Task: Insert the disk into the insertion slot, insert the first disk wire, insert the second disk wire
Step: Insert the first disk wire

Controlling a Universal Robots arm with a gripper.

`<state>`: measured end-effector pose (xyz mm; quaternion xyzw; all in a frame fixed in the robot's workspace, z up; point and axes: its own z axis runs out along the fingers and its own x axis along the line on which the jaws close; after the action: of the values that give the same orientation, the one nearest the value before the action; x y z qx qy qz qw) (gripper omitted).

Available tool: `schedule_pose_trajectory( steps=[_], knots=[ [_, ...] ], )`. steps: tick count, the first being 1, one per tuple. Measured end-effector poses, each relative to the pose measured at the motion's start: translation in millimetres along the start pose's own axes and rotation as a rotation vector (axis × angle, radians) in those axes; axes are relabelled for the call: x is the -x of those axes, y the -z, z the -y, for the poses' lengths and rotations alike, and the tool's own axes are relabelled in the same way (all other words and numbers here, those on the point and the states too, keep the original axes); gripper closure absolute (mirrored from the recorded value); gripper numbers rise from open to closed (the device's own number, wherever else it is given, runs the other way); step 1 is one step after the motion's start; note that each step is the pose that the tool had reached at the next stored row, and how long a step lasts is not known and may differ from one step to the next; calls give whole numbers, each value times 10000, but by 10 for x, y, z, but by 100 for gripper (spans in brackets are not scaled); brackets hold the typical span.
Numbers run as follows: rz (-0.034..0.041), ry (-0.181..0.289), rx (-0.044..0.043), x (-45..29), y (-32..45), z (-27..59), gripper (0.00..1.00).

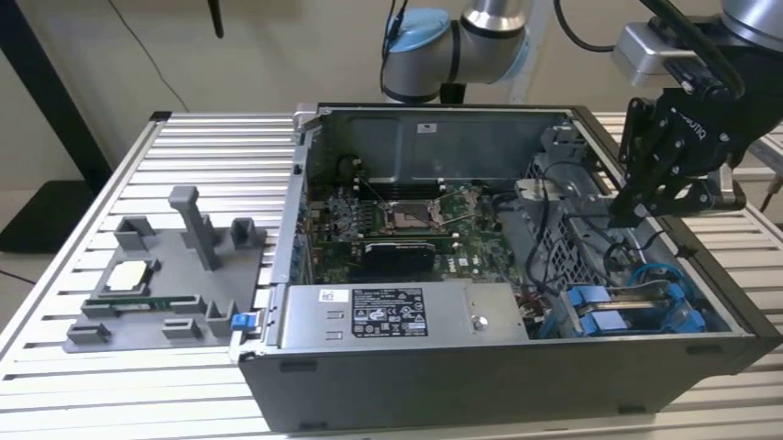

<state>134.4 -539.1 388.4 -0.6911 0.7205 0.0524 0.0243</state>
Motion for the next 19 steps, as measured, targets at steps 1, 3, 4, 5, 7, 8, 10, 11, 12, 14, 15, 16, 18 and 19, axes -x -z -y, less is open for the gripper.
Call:
schedule_pose_trajectory(
  steps=[1, 3, 4, 5, 7, 8, 10, 11, 12, 14, 15, 16, 18, 19],
  knots=[
    [1, 0, 0, 0, 0, 0, 100],
    [0, -1, 0, 0, 0, 0, 100],
    [0, -1, 0, 0, 0, 0, 100],
    [0, -1, 0, 0, -1, 0, 100],
    [-21, -2, -1, 0, -6, 4, 100],
    [-46, -3, -2, -1, -8, 7, 100],
    [-118, -5, -3, -2, -13, 22, 100],
    [-164, -8, 0, -3, -14, 33, 100],
    [-213, -10, 6, -5, -16, 44, 100],
    [-309, -16, 19, -9, -21, 70, 100],
    [-362, -19, 28, -11, -22, 84, 100],
    [-413, -22, 36, -13, -24, 97, 100],
    [-505, -28, 53, -19, -28, 124, 100],
    [-539, -30, 62, -24, -30, 136, 100]
  ],
)
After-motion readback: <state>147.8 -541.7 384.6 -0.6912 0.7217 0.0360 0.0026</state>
